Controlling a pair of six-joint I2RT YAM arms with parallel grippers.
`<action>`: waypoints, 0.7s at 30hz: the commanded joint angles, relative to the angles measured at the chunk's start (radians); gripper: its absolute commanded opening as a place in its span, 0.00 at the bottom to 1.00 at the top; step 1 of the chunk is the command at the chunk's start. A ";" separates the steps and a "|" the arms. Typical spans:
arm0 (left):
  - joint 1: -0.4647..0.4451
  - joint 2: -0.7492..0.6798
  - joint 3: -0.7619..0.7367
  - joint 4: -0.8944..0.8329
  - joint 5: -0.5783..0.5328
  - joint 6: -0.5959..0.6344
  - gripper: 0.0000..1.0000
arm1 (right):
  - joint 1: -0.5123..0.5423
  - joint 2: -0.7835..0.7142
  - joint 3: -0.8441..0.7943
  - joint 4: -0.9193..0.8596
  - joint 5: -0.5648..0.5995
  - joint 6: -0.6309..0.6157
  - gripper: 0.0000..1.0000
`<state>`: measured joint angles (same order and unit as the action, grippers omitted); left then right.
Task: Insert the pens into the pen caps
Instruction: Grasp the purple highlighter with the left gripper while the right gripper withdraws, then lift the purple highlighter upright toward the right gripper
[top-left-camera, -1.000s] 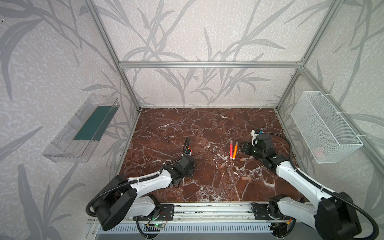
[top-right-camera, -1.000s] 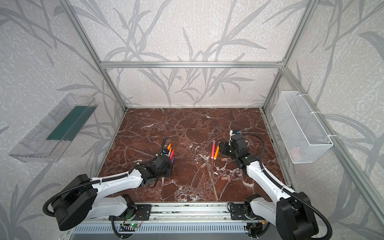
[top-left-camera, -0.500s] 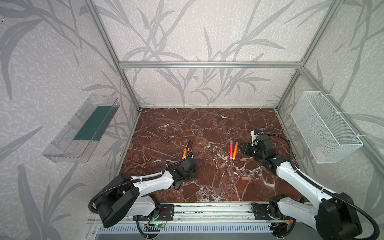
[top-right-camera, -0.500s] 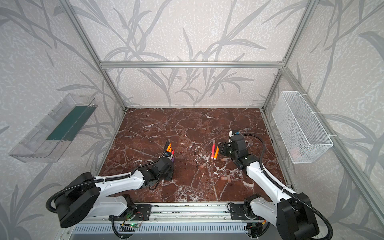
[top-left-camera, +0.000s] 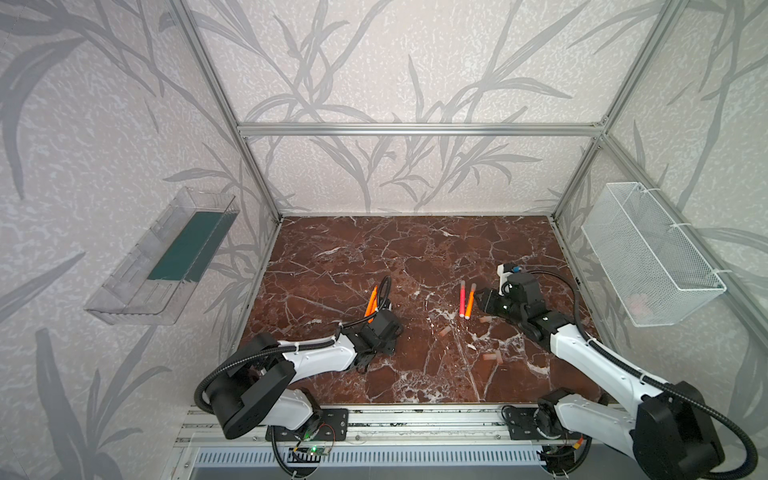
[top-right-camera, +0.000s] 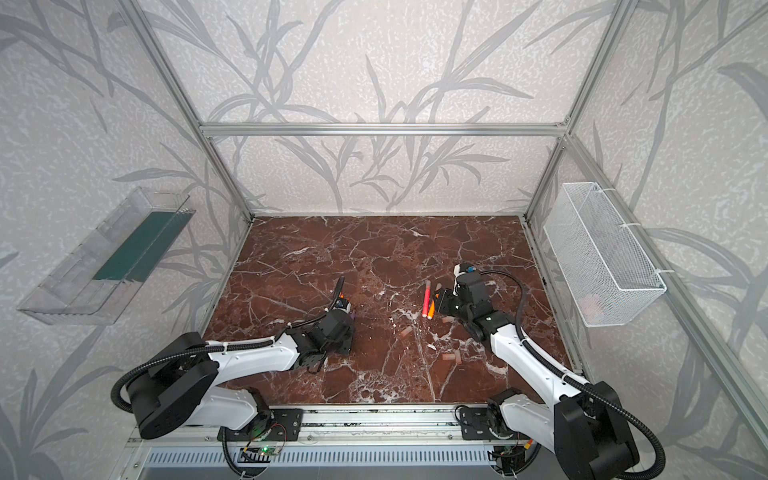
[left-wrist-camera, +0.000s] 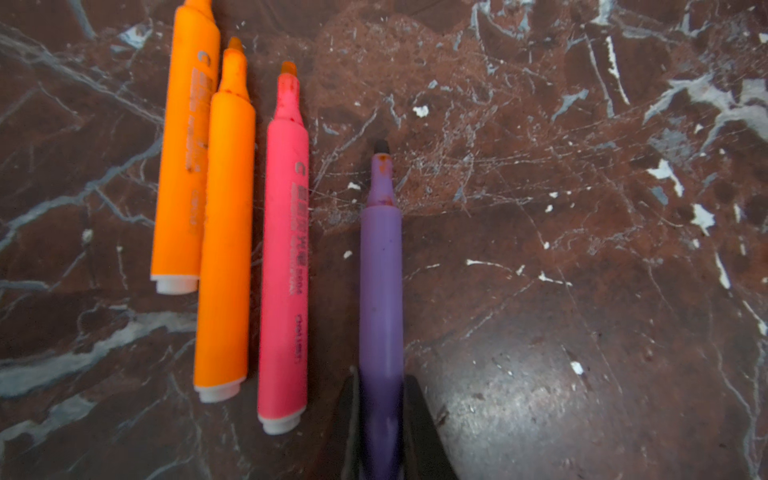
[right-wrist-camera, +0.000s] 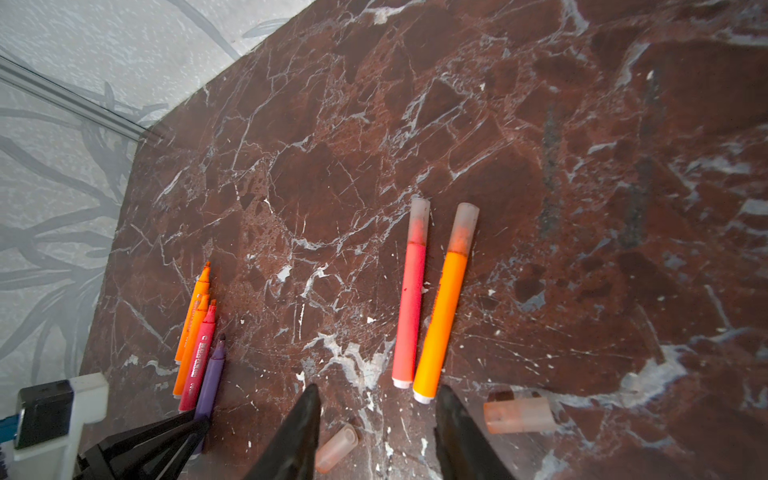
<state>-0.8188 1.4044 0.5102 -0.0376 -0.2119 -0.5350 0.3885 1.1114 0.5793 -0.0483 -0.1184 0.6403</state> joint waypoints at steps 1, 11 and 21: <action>-0.002 0.016 0.019 -0.066 0.006 -0.013 0.10 | 0.062 -0.054 -0.032 0.076 0.012 0.044 0.45; -0.002 -0.133 0.107 -0.074 0.045 0.067 0.04 | 0.397 -0.212 -0.150 0.333 0.183 0.120 0.53; -0.009 -0.259 0.049 0.187 0.302 0.124 0.00 | 0.564 -0.136 -0.205 0.610 0.235 0.191 0.55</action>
<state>-0.8219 1.1564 0.5831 0.0700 0.0010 -0.4335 0.9203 0.9512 0.3641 0.4274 0.0856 0.8101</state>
